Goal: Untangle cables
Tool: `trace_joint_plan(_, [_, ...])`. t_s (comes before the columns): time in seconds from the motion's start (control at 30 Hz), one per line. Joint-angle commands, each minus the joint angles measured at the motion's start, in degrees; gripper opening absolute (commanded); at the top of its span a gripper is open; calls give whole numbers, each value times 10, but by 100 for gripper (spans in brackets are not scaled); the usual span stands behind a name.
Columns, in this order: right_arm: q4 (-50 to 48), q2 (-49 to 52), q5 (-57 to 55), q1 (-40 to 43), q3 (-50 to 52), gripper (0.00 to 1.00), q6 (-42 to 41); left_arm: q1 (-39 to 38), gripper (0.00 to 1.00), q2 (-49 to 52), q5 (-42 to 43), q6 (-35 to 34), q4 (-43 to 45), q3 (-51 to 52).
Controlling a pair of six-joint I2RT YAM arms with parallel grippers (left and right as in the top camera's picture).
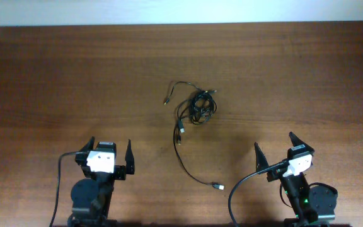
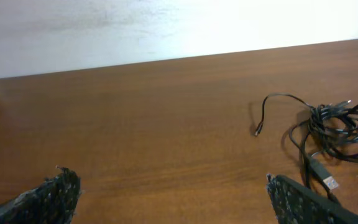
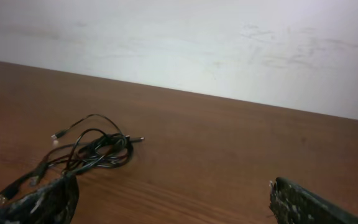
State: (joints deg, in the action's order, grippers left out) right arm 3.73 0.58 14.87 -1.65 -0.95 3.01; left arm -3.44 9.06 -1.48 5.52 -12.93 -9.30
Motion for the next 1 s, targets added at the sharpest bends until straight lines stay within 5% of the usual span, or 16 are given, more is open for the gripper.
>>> trace_joint_plan(0.0, [11,4,13,-6,-23,99,-5,-3,99,53,10,1,9,-51])
trace_joint_plan(0.33, [26,190,55,-6,-160,99,-4,-3,99,275,86,2,-32,-226])
trace_joint_plan(0.53, [184,370,56,-6,-362,99,-4,-3,99,438,182,6,-128,-391])
trace_joint_plan(0.8, [467,641,65,-6,-705,99,-4,-6,99,728,209,8,-383,-716])
trace_joint_plan(0.97, [473,746,139,-6,-747,99,-4,-36,99,865,321,-4,-250,-722])
